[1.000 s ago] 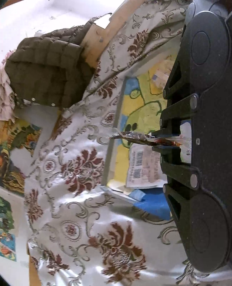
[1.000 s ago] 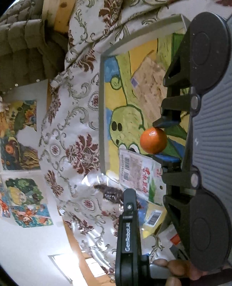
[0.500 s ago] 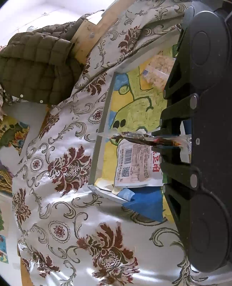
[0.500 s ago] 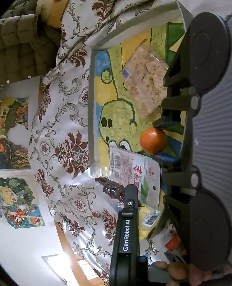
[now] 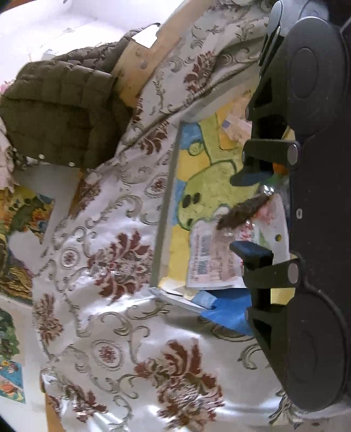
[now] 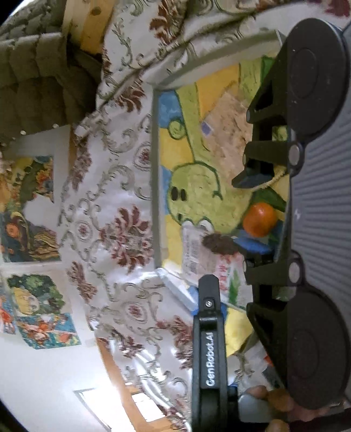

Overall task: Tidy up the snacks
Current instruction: 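Open the right tool to drop the orange in the tray while the left tool releases the jerky bag, then move both tools back toward the remaining snack pile, then move the right tool to the gold foil packet while the left tool approaches the green sausage stick, then close the right tool on the gold foil packet while the left tool grasps the green sausage stick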

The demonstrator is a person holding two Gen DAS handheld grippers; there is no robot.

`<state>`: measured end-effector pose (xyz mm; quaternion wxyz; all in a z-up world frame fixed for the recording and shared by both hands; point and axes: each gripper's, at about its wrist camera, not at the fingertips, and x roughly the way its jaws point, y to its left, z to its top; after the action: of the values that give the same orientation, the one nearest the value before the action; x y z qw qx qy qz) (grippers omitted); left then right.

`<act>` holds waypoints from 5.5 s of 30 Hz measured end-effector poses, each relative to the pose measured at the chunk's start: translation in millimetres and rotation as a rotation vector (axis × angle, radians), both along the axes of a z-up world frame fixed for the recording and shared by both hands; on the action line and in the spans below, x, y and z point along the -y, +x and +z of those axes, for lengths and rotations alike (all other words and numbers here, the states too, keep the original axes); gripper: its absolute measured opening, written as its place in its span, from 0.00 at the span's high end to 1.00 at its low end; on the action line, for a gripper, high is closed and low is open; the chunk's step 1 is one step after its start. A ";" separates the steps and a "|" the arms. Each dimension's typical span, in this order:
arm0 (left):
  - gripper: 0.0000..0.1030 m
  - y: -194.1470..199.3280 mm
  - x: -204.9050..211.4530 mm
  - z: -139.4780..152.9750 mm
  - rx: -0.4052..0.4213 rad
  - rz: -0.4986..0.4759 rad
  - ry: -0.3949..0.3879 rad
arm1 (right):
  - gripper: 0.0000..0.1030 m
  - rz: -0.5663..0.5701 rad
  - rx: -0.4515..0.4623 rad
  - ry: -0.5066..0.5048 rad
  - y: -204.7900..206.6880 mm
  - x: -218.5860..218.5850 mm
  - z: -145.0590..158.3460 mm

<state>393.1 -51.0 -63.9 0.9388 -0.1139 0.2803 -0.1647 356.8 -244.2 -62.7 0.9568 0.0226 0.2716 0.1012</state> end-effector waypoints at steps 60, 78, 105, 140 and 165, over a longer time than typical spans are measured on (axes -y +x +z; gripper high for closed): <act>0.01 -267.2 -82.3 58.0 0.004 0.405 0.256 | 0.00 -0.027 0.024 0.092 -261.2 -3.0 52.5; 0.01 -252.0 -79.7 46.8 -0.087 0.403 0.269 | 0.00 0.048 -0.055 0.057 -237.8 -24.4 39.0; 0.01 -205.8 -45.8 19.8 -0.121 0.131 0.264 | 0.00 0.119 -0.100 -0.042 -193.9 -15.5 23.3; 0.44 -112.0 -20.7 -17.2 -0.146 -0.230 0.155 | 0.29 0.201 -0.185 0.077 -122.8 -16.4 -23.4; 0.80 -88.0 -22.3 -25.1 -0.211 -0.221 0.226 | 0.68 0.229 -0.220 0.247 -106.2 -23.4 -27.5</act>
<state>305.0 -28.8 -89.0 0.8871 0.0071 0.4048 -0.2217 250.5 -220.8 -90.2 0.8936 0.1197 0.3607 0.2388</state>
